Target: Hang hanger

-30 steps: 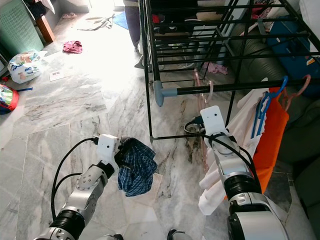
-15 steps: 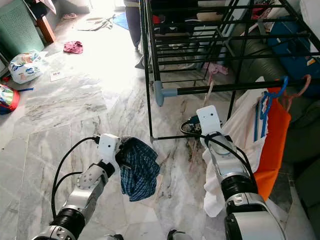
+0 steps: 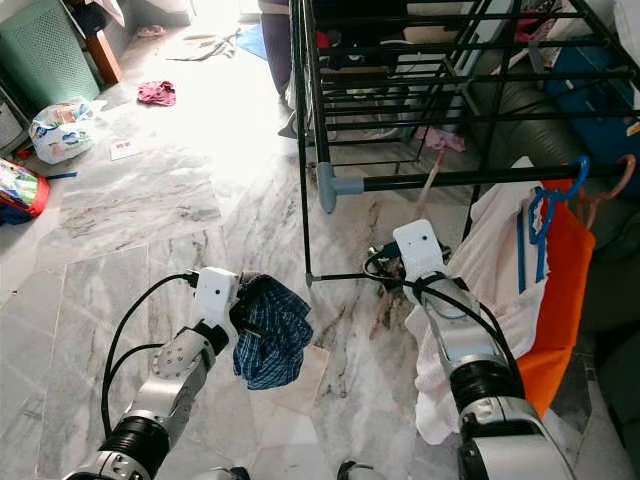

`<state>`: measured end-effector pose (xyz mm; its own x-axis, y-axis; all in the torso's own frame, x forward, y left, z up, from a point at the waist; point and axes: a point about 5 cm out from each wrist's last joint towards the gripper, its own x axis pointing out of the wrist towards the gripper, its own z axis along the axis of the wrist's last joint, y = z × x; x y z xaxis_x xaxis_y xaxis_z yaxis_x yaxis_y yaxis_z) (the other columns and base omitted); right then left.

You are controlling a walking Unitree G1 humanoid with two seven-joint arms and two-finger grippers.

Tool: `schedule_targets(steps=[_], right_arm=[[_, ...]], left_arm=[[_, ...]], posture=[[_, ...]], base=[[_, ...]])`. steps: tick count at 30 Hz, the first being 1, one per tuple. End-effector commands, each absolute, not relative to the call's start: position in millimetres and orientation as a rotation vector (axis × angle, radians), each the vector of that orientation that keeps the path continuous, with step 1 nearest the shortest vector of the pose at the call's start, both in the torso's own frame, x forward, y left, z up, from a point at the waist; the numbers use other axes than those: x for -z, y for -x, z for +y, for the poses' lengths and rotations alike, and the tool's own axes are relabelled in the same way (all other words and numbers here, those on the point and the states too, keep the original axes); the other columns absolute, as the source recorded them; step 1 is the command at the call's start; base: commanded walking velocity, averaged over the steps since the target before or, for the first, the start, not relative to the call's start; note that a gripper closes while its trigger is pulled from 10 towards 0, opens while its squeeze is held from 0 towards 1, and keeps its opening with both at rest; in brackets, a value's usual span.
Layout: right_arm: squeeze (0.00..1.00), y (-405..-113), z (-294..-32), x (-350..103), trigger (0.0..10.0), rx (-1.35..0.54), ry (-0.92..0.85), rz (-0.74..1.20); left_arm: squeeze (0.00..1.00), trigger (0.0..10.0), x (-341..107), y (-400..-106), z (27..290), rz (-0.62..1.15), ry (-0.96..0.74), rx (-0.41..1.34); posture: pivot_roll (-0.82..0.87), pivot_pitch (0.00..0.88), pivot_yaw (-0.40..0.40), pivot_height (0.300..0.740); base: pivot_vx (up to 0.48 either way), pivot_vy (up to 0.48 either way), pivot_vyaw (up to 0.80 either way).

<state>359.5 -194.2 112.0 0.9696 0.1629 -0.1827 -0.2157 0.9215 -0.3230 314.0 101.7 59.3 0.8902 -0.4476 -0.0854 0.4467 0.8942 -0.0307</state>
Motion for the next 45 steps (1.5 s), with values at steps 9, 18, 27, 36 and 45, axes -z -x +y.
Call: schedule_targets(steps=[9, 18, 27, 36, 45], right_arm=[[1.00, -353, -212, -112, 10.0, -0.082, 0.364, 0.172], [0.00, -345, -220, -109, 10.0, -0.031, 0.342, 0.184], [0.00, -351, -218, -120, 10.0, -0.067, 0.359, 0.161], [0.00, -354, -221, -132, 10.0, -0.060, 0.347, 0.099], [0.00, -350, -219, -123, 10.0, -0.102, 0.346, 0.153]], left_arm=[[0.00, 10.0, -56, -314, 100, 0.117, -0.009, 0.480], [0.00, 10.0, -56, -315, 97, 0.124, -0.018, 0.491], [0.00, 10.0, -55, -315, 97, 0.131, -0.024, 0.490], [0.00, 10.0, -54, -314, 99, 0.128, -0.022, 0.479], [0.00, 10.0, -54, -315, 98, 0.130, -0.025, 0.481]], posture=[[-0.03, 0.156, 0.047, 0.740], [-0.04, 0.159, 0.054, 0.740], [-0.04, 0.159, 0.054, 0.740], [-0.02, 0.157, 0.049, 0.740], [-0.03, 0.156, 0.047, 0.740]], base=[[0.000, 0.000, 0.00], [0.000, 0.000, 0.00], [0.000, 0.000, 0.00], [0.000, 0.000, 0.00], [0.000, 0.000, 0.00]])
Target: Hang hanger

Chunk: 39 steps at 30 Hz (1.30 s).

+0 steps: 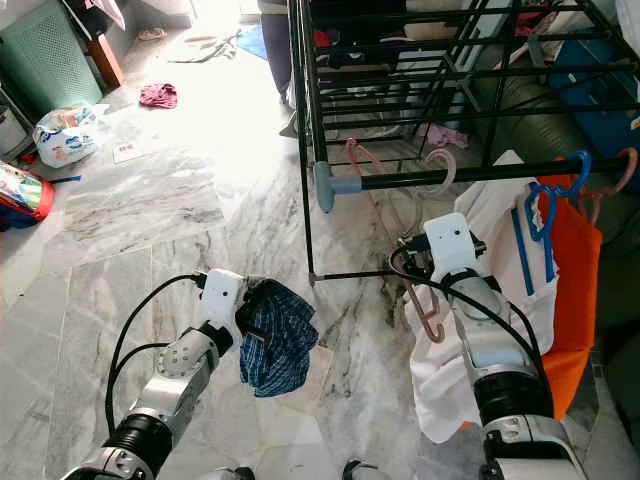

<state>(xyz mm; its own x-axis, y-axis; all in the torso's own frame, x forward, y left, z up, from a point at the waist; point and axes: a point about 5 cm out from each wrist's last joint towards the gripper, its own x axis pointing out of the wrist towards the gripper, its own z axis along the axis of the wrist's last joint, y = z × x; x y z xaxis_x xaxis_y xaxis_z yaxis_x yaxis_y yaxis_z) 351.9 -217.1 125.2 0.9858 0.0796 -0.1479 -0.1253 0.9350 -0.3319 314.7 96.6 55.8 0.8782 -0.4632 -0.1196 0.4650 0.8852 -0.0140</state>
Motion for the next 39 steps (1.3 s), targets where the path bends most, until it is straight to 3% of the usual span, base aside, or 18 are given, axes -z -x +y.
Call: schedule_targets(steps=[1, 9, 19, 39], right_arm=[[0.00, -348, -220, -118, 10.0, -0.101, 0.346, 0.171], [0.00, -342, -221, -109, 10.0, -0.088, 0.345, 0.198], [0.00, -334, -219, -126, 10.0, -0.030, 0.305, 0.011], [0.00, -329, -203, -133, 10.0, -0.057, 0.284, -0.071]], left_arm=[[0.00, 10.0, -54, -315, 97, 0.132, -0.026, 0.481], [0.00, 10.0, -52, -314, 98, 0.142, -0.029, 0.482], [0.00, 10.0, -55, -316, 98, 0.133, -0.034, 0.473], [0.00, 10.0, -56, -318, 95, 0.130, -0.038, 0.480]], posture=[[-0.03, 0.156, 0.047, 0.740], [-0.03, 0.155, 0.047, 0.740], [-0.03, 0.150, 0.043, 0.740], [-0.04, 0.144, 0.049, 0.740]], base=[[0.000, 0.000, 0.00], [0.000, 0.000, 0.00], [0.000, 0.000, 0.00], [0.000, 0.000, 0.00]])
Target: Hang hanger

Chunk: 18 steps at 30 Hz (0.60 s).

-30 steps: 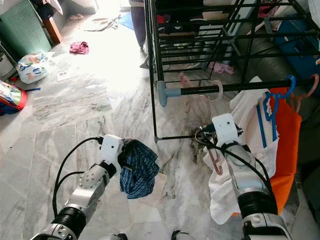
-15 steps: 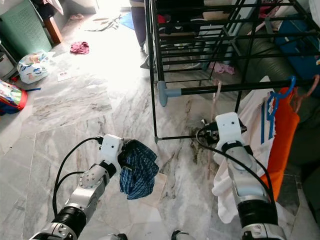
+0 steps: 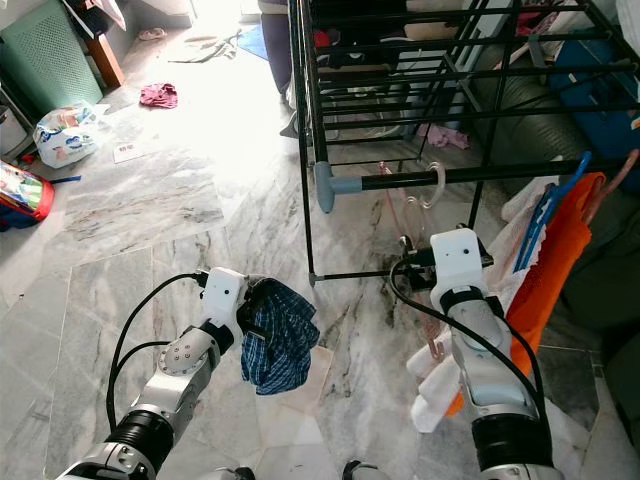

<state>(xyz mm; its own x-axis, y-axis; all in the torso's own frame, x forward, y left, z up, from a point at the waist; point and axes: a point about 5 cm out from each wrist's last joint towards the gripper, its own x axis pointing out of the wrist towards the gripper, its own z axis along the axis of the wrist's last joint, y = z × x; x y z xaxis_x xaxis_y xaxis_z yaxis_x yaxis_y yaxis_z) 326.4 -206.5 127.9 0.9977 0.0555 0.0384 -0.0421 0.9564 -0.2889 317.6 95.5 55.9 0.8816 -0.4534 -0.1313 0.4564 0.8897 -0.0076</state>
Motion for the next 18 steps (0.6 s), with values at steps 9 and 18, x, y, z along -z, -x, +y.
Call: schedule_targets(steps=[9, 18], right_arm=[[0.00, -342, -196, -129, 10.0, -0.073, 0.301, 0.000], [0.00, -358, -177, -120, 0.0, -0.109, 0.244, 0.093]], left_arm=[[0.00, 10.0, -54, -317, 96, 0.136, -0.038, 0.474], [0.00, 10.0, -53, -317, 93, 0.139, -0.037, 0.484]], posture=[[-0.03, 0.144, 0.043, 0.740], [-0.03, 0.141, 0.042, 0.740]], base=[[0.000, 0.000, 0.00], [0.000, 0.000, 0.00]])
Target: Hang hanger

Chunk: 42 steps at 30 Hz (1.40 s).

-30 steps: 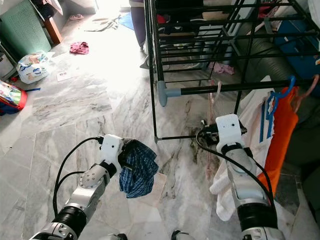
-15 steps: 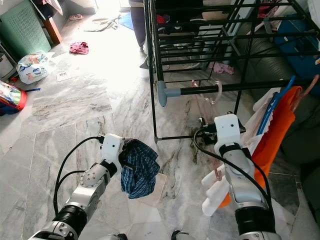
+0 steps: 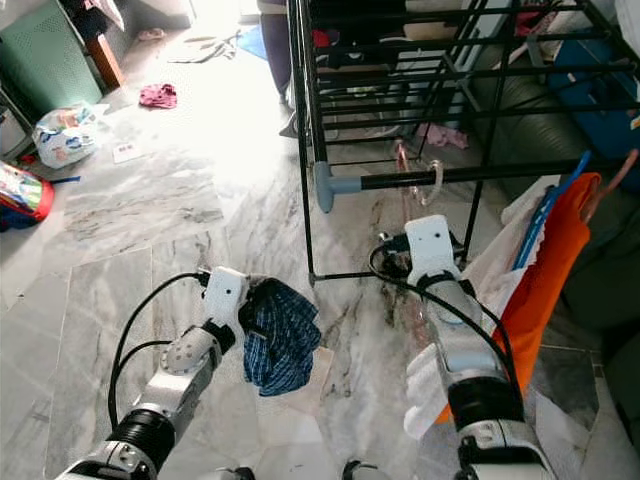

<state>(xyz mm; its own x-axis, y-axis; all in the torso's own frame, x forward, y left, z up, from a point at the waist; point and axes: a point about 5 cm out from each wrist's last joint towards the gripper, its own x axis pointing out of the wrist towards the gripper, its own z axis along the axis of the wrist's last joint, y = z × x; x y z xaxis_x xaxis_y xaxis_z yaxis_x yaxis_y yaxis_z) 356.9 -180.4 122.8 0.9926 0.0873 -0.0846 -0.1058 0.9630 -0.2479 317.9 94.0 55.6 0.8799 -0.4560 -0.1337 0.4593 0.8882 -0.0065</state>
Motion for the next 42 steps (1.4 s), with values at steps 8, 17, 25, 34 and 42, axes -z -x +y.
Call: schedule_targets(steps=[8, 17, 25, 34, 42], right_arm=[[0.00, -361, -177, -117, 0.0, -0.087, 0.257, 0.131], [0.00, -361, -186, -112, 0.0, -0.020, 0.220, 0.175], [0.00, -357, -194, -107, 0.0, 0.027, 0.212, 0.209], [0.00, -355, -199, -106, 0.0, 0.048, 0.218, 0.223], [0.00, -356, -200, -108, 0.0, 0.053, 0.240, 0.215]], left_arm=[[0.00, 10.0, -53, -316, 95, 0.140, -0.039, 0.478], [0.00, 10.0, -53, -316, 95, 0.137, -0.039, 0.479], [0.00, 10.0, -54, -317, 94, 0.138, -0.040, 0.485], [0.00, 10.0, -54, -317, 93, 0.140, -0.041, 0.489], [0.00, 10.0, -53, -317, 94, 0.142, -0.042, 0.487]], posture=[[-0.02, 0.142, 0.039, 0.740], [-0.03, 0.139, 0.039, 0.740], [-0.03, 0.137, 0.041, 0.740], [-0.03, 0.137, 0.042, 0.740], [-0.03, 0.136, 0.041, 0.740]], base=[[0.000, 0.000, 0.00], [0.000, 0.000, 0.00], [0.000, 0.000, 0.00], [0.000, 0.000, 0.00], [0.000, 0.000, 0.00]])
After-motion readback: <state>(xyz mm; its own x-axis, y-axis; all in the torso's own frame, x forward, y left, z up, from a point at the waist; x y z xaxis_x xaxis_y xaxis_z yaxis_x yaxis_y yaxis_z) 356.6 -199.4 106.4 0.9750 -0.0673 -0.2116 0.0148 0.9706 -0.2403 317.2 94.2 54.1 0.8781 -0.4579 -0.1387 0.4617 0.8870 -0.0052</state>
